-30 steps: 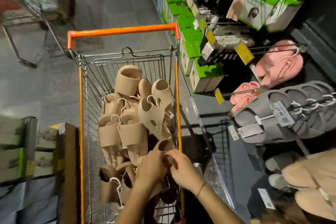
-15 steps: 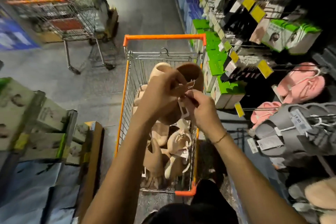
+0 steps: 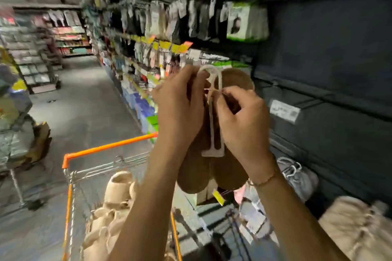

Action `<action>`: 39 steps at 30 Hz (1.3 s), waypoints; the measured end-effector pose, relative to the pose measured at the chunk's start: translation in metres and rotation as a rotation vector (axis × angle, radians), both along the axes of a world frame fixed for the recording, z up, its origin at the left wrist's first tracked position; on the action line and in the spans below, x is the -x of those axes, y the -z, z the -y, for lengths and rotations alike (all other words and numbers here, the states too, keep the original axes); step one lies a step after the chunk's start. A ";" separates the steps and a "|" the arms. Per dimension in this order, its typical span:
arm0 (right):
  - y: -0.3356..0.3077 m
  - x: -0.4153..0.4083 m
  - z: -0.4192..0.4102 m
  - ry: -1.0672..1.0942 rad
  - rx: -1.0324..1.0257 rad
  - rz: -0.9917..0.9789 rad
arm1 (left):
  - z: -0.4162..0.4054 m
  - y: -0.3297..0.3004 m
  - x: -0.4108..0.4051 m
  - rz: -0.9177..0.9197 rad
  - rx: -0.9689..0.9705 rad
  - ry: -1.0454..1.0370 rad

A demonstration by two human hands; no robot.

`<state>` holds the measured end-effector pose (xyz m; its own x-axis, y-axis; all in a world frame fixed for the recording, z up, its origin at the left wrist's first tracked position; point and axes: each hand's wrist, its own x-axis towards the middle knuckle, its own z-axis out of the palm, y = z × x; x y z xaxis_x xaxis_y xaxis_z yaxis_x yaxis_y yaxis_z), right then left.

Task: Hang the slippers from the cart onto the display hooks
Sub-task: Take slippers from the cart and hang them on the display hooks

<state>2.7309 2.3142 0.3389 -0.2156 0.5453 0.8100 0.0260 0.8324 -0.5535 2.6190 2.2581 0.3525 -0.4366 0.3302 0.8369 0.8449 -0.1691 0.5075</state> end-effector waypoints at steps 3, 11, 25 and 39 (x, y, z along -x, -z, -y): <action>-0.026 -0.041 -0.023 0.172 -0.043 -0.027 | -0.048 -0.025 -0.037 -0.047 -0.090 0.101; -0.072 -0.134 -0.095 0.559 -0.086 -0.021 | -0.159 -0.073 -0.129 -0.043 -0.149 0.453; -0.125 -0.174 -0.162 0.861 -0.070 0.031 | -0.260 -0.125 -0.178 0.088 -0.052 0.759; -0.158 -0.270 -0.136 0.981 -0.083 -0.180 | -0.252 -0.175 -0.289 -0.020 -0.170 1.045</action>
<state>3.0006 2.4499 0.4969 0.4288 0.3564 0.8301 0.6439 0.5239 -0.5576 2.9084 2.5103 0.5278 0.0111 0.4113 0.9114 0.2467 -0.8844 0.3962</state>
